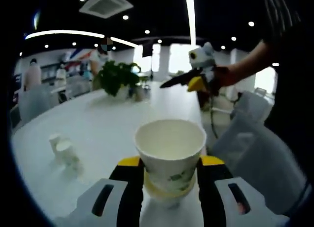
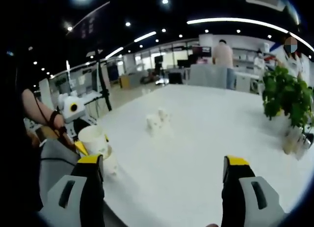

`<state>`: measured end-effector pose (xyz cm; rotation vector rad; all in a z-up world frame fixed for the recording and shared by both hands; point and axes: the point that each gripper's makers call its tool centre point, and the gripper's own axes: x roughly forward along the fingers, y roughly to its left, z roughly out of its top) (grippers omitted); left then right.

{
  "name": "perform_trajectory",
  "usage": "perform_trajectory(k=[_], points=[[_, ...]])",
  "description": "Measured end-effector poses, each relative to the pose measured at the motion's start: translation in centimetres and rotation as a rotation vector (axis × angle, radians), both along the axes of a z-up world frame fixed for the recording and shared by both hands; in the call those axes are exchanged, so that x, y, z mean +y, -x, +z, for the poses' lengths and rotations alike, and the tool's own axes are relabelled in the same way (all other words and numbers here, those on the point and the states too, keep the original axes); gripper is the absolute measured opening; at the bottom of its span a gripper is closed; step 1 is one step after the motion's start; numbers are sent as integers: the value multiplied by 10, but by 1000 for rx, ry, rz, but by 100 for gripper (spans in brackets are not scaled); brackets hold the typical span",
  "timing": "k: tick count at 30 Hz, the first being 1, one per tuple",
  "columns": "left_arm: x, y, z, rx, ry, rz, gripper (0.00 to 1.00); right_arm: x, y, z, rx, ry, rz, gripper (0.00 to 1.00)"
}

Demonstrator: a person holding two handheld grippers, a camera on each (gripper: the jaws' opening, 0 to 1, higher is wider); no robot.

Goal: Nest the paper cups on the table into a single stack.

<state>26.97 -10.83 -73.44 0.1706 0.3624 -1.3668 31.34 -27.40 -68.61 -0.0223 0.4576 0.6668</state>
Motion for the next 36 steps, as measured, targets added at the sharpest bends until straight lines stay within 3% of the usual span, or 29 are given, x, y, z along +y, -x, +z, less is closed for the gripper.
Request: perform_trajectory(k=[17,36], points=[[4,-1,-17,7,-34,14,45,-1,2,-2,13,4,4,100],[13,-2,-19,19,-29,51,51,2,4,-6,23,-1,2,100]])
